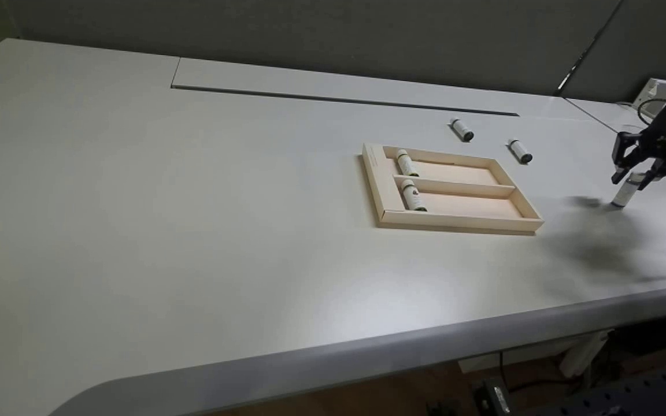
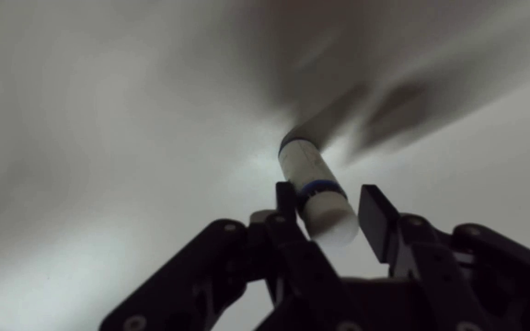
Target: Move the upright bottle to the top compartment of the box
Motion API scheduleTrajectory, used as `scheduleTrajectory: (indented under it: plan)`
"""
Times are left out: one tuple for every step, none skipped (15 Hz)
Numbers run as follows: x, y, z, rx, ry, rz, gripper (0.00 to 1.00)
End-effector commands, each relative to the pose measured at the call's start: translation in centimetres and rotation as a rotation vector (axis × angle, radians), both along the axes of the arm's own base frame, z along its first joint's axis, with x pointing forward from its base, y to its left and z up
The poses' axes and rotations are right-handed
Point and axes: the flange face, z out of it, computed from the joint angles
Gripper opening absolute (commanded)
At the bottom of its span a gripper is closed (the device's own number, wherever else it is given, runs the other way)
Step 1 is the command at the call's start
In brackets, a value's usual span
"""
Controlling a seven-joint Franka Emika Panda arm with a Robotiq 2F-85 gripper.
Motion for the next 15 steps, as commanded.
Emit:
scheduleTrajectory:
  plan:
    - [0.7,-0.1,0.6,0.036,0.048,-0.06,0.12]
    - [0.8,0.3,0.9,0.064,0.065,-0.071,0.04]
    - [1.1,0.6,1.2,0.08,0.076,-0.08,0.06]
    - [1.4,1.1,1.9,0.107,0.082,-0.08,0.07]
    - [1.8,1.7,2.4,0.126,0.088,-0.08,0.07]
    - [2.3,2.5,3.1,0.152,0.089,-0.08,0.07]
    - [3.0,3.5,4.0,0.175,0.081,-0.075,0.07]
    - [3.6,4.4,4.9,0.194,0.07,-0.069,0.07]
    - [4.4,5.7,5.9,0.22,0.059,-0.056,0.07]
    - [5.3,7.1,7.0,0.252,0.054,-0.044,0.07]
    - [6.2,8.7,8.1,0.286,0.053,-0.032,0.07]
    - [7.2,10.8,9.3,0.327,0.061,-0.011,0.07]
    - [8.1,12.3,10.3,0.36,0.069,0.008,0.07]
    - [9.1,14.4,11.4,0.398,0.085,0.038,0.07]
    - [9.8,16.2,12.3,0.43,0.1,0.062,0.07]
